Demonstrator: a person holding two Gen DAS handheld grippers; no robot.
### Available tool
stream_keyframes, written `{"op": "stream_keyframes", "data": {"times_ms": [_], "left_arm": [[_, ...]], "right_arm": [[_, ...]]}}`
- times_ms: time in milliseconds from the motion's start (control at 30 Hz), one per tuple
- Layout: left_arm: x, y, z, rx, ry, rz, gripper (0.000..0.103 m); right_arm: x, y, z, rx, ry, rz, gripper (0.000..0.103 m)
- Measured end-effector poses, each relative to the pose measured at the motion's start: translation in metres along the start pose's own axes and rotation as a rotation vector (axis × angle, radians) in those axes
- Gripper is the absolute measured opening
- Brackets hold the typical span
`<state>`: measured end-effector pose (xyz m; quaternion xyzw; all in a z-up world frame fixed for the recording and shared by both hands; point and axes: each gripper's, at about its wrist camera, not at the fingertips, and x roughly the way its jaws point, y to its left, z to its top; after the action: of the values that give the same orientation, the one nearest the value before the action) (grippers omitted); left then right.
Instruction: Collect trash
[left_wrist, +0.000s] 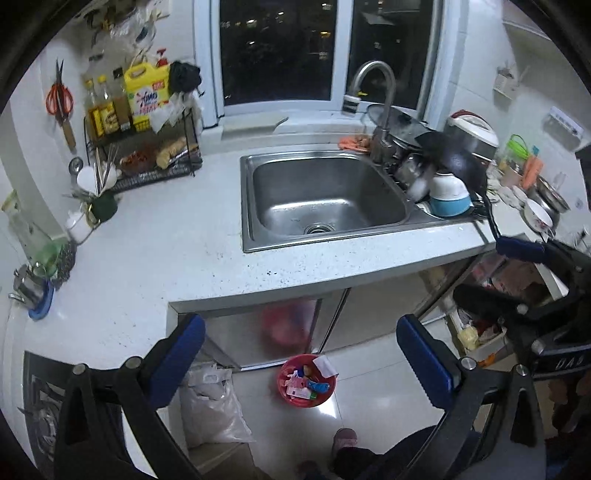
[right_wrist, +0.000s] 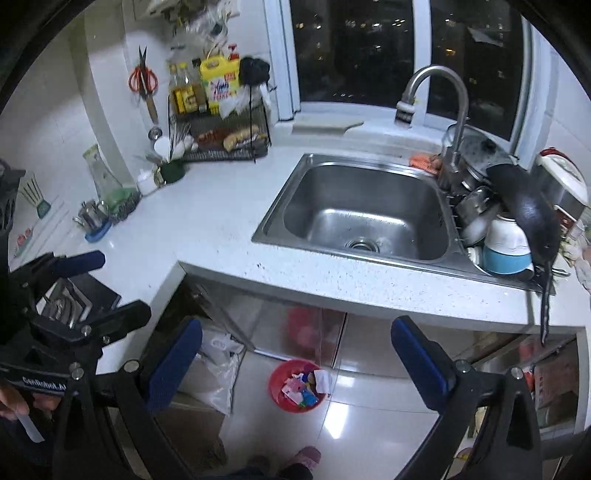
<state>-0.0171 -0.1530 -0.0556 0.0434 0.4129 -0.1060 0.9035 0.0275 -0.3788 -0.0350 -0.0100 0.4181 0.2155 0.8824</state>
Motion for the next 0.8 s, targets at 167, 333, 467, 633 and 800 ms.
{"op": "stream_keyframes", "data": {"times_ms": [167, 333, 467, 633, 800], "left_arm": [[-0.025, 0.009, -0.009, 0.014, -0.018, -0.023, 0.103], [-0.047, 0.016, -0.022, 0.041, -0.042, -0.057, 0.103], [-0.056, 0.017, -0.034, 0.051, -0.045, -0.081, 0.103], [-0.069, 0.014, -0.049, 0.069, -0.047, -0.099, 0.103], [-0.078, 0.014, -0.056, 0.072, -0.053, -0.102, 0.103]], "right_arm": [[-0.024, 0.018, -0.005, 0.033, -0.039, -0.045, 0.102], [-0.040, 0.036, -0.019, 0.061, -0.059, -0.080, 0.102], [-0.049, 0.050, -0.033, 0.065, -0.055, -0.116, 0.102], [-0.060, 0.059, -0.044, 0.090, -0.070, -0.140, 0.102], [-0.069, 0.068, -0.053, 0.104, -0.088, -0.151, 0.102]]}}
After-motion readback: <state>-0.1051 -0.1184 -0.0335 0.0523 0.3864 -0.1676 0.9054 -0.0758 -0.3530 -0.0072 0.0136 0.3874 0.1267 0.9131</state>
